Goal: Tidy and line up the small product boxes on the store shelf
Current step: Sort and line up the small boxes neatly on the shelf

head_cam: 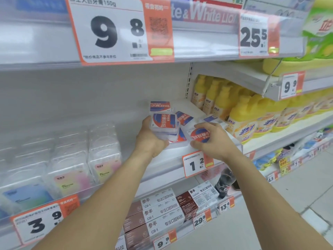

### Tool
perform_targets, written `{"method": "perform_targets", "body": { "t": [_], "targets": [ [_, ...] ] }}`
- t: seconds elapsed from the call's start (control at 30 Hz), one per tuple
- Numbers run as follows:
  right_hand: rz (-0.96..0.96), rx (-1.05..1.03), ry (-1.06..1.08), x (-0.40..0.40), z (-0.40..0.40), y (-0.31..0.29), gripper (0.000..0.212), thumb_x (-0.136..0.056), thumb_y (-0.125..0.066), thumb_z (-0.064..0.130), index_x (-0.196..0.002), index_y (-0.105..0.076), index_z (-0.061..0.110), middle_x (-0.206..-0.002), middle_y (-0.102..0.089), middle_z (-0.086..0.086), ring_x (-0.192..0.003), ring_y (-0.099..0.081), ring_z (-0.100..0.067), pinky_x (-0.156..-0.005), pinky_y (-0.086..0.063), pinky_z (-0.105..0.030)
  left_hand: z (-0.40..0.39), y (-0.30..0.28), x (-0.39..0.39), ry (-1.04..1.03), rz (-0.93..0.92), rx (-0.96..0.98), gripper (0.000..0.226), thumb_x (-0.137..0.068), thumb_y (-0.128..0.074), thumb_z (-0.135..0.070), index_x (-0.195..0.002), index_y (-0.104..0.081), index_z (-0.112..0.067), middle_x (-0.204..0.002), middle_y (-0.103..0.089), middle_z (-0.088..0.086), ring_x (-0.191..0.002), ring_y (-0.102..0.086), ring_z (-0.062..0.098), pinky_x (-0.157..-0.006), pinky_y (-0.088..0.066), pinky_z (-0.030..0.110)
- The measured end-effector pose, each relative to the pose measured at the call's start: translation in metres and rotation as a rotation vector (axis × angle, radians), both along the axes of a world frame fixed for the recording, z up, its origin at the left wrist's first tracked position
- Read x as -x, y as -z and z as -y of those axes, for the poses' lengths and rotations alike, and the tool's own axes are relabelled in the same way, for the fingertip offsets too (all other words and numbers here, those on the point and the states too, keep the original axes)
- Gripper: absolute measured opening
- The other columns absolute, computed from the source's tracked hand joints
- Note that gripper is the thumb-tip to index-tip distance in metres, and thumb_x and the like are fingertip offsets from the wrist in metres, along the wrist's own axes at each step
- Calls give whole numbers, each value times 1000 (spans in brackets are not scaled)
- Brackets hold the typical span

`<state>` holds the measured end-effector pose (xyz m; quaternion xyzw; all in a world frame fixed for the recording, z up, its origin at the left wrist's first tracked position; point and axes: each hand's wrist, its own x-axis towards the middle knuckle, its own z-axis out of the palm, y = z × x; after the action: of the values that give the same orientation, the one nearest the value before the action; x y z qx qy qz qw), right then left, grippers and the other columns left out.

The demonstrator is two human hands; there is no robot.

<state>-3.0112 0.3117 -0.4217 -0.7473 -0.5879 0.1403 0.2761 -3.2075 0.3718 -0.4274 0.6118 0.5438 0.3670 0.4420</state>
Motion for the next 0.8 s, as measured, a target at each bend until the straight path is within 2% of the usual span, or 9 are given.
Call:
{"method": "perform_targets", "body": {
  "t": [0.1,0.2,0.3,0.37,0.43,0.5,0.57,0.67,0.8],
  "targets": [
    [29,45,22,-11,-2,-7,72,-72,-82,32,-136,-51,22,-129,-57,-3,-113,-58,-21,-81,-38,-22,-2,-5,-3,17,18,45,87,-69,-75,8,-142,-37,-22,-111,-61,-4,-99,-57,14,-85,-42,21],
    [11,104,33,-25,-2,-11,86,-62,-87,47,-136,-51,21,-127,-61,-1,-115,-59,-20,-88,-45,-28,-2,-12,-7,15,28,127,87,-75,-66,13,-146,-30,-23,-107,-57,-4,-99,-54,16,-84,-41,23],
    [-25,170,34,-29,-4,-17,111,-36,-82,68,-133,-51,25,-124,-65,0,-110,-62,-20,-95,-52,-39,-2,-14,-14,14,-41,145,70,-73,-75,1,-128,-37,-19,-112,-60,-3,-105,-58,21,-84,-45,29],
    [-74,136,17,-29,-7,-21,117,-29,-87,63,-133,-50,26,-123,-63,1,-107,-63,-20,-92,-55,-41,0,-15,-17,12,-98,137,67,-71,-82,-9,-120,-37,-17,-111,-59,-3,-105,-59,21,-87,-46,31],
    [-132,66,-3,-29,-9,-26,108,-37,-98,42,-133,-50,25,-122,-60,2,-107,-61,-19,-88,-55,-37,0,-14,-17,10,-127,123,72,-68,-86,-15,-125,-42,-15,-110,-59,-2,-107,-60,22,-89,-46,31],
    [-178,2,-6,-29,-11,-30,98,-46,-99,26,-130,-51,24,-113,-60,4,-101,-60,-17,-81,-52,-29,0,-12,-16,19,-163,106,65,-64,-89,-15,-117,-51,-16,-109,-63,-4,-104,-63,22,-89,-49,29],
    [-201,-18,-11,-30,-12,-34,87,-50,-98,23,-126,-55,21,-107,-65,4,-94,-64,-15,-77,-54,-28,3,-11,-14,36,-179,100,56,-64,-87,-10,-111,-57,-17,-111,-67,0,-99,-65,22,-88,-52,32],
    [-276,19,-33,-28,-15,-37,56,-62,-93,21,-111,-67,19,-96,-74,0,-85,-72,-16,-76,-61,-36,10,-15,-8,61,-130,108,76,-69,-83,-4,-135,-48,-18,-103,-62,1,-92,-62,19,-78,-48,28],
    [-155,-37,-39,-9,-34,-35,55,-70,-87,19,-119,-60,14,-102,-66,2,-91,-65,-17,-63,-51,-22,13,-16,-2,78,-159,77,66,-68,-86,-9,-125,-55,-18,-102,-66,2,-83,-63,16,-76,-50,28]
  ]
}}
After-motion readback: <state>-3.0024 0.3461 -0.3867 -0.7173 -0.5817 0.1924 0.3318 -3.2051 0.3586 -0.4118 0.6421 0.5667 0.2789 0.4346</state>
